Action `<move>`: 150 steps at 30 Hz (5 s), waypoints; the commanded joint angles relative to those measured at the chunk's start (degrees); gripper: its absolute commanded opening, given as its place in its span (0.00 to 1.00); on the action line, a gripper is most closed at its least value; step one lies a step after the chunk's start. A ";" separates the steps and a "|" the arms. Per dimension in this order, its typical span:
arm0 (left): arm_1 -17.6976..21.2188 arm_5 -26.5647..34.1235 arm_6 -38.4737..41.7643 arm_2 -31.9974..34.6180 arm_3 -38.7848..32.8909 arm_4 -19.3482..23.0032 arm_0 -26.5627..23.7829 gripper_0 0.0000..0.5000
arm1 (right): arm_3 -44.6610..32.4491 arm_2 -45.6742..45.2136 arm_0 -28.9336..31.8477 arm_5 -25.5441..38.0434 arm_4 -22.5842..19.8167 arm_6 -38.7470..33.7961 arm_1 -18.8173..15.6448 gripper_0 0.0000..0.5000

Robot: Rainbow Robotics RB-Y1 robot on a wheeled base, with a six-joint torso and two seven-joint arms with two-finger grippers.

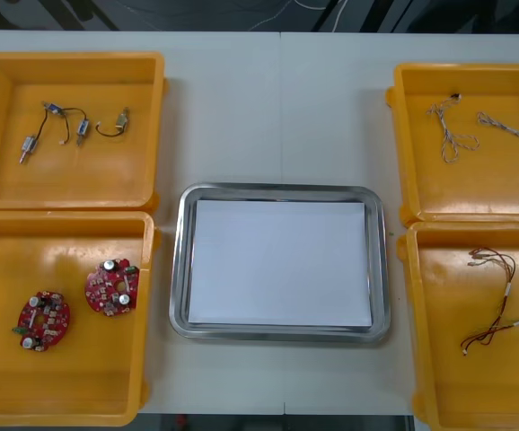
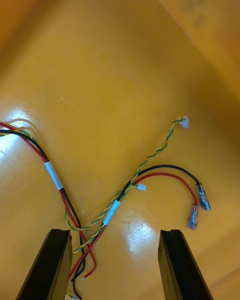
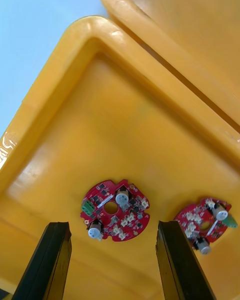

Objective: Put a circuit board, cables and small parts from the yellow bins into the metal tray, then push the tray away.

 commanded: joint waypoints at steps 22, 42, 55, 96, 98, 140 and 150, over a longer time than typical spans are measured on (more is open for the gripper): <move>-13.89 -9.85 6.84 3.42 1.83 -6.60 10.96 1.00 | 6.28 6.22 -0.23 -6.17 2.37 -10.02 2.58 1.00; -15.92 -17.76 4.82 -1.85 8.33 -8.89 13.95 1.00 | 12.43 8.41 -0.14 -10.92 3.60 -11.08 2.58 0.86; -15.92 -19.43 4.64 -5.55 9.48 -10.03 14.83 1.00 | 10.23 7.89 -0.23 -8.72 3.07 -11.17 2.58 0.00; -17.50 -20.48 3.68 -8.09 9.56 -11.79 15.71 1.00 | -18.16 -2.92 -4.80 15.14 -13.81 -8.53 -12.01 0.00; -17.50 -20.48 3.50 -8.18 9.48 -11.88 15.80 0.31 | -18.68 -3.19 -4.71 15.14 -15.56 -8.53 -13.06 0.00; -17.50 -20.48 3.41 -7.13 9.48 -10.47 15.53 0.00 | -25.72 -4.51 -6.03 15.14 -31.30 -4.75 -23.26 0.00; -16.44 -16.17 3.32 -3.79 8.60 -7.04 14.13 0.00 | -25.89 -4.24 -6.56 15.14 -31.47 -4.49 -23.70 0.00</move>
